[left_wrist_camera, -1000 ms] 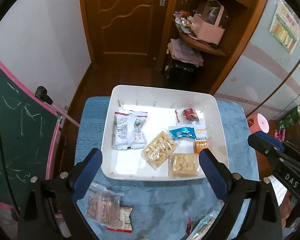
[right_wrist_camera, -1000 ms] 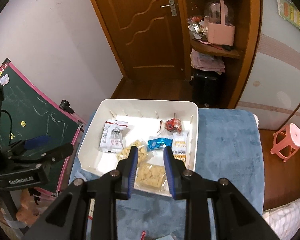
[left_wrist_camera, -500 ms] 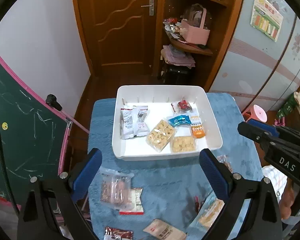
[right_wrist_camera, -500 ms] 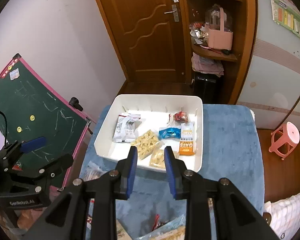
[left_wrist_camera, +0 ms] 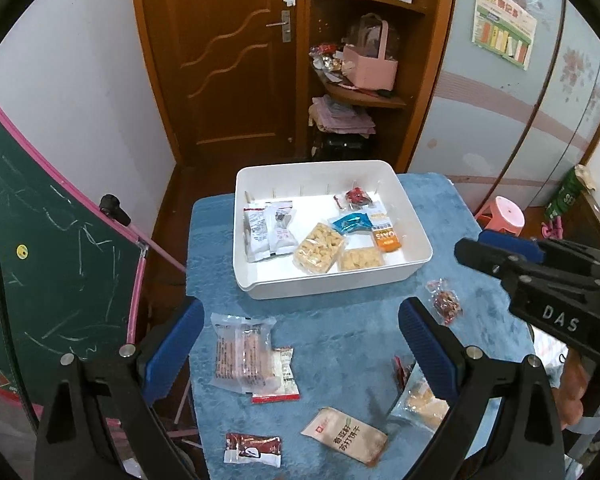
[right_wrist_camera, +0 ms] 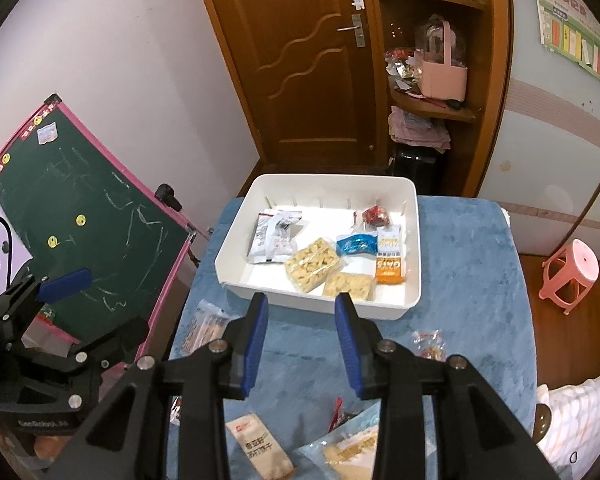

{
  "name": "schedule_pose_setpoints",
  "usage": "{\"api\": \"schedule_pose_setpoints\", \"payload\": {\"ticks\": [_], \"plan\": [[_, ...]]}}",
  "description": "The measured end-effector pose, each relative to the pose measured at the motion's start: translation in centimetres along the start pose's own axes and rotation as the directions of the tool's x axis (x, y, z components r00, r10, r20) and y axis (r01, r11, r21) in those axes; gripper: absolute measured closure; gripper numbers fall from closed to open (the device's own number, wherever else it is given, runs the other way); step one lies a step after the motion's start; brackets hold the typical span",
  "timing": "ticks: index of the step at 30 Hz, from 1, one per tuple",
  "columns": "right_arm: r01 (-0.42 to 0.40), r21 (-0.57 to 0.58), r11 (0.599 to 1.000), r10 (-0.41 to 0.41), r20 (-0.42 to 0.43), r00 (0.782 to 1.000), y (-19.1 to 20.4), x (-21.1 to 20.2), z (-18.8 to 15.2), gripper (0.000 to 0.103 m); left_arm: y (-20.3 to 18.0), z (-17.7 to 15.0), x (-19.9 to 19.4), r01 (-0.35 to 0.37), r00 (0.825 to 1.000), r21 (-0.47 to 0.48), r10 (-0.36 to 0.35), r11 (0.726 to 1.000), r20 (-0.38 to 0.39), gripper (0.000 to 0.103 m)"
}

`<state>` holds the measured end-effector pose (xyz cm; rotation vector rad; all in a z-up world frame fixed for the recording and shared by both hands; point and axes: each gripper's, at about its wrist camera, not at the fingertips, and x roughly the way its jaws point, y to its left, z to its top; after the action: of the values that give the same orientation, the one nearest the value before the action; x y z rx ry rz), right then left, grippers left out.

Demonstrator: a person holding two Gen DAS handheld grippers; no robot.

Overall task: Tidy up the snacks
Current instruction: 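Grasp the brown chocolate wrapper with left tool while right tool grasps the cracker pack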

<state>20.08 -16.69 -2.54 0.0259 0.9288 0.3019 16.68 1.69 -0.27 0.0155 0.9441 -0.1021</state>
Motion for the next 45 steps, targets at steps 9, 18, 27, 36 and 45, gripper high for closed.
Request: {"api": "schedule_pose_setpoints", "payload": {"ticks": [9, 18, 27, 36, 45], "plan": [[-0.010, -0.058, 0.998, 0.006, -0.066, 0.998, 2.0, 1.1, -4.3, 0.061, 2.5, -3.5, 0.5, 0.054, 0.997, -0.048, -0.056, 0.997, -0.047, 0.006], [-0.062, -0.132, 0.989, 0.025, -0.267, 0.963, 4.1, 7.0, -12.0, 0.060, 7.8, -12.0, 6.1, 0.013, 0.964, -0.176, -0.059, 0.984, -0.260, 0.006], [-0.159, -0.234, 0.959, 0.035, -0.460, 0.887, 7.1, 13.3, -18.6, 0.060, 9.0, -20.8, 12.8, -0.050, 0.878, -0.212, -0.058, 0.976, -0.475, 0.006], [-0.164, -0.287, 0.944, -0.003, -0.504, 0.864, 7.6, 17.0, -21.6, 0.039, 9.1, -23.7, 16.1, -0.067, 0.842, -0.231, -0.069, 0.971, -0.535, 0.006], [-0.142, -0.403, 0.904, -0.086, -0.496, 0.864, 8.8, 17.6, -24.0, 0.039, 9.5, -24.1, 18.2, -0.112, 0.827, -0.233, -0.039, 0.966, -0.561, 0.006]]}}
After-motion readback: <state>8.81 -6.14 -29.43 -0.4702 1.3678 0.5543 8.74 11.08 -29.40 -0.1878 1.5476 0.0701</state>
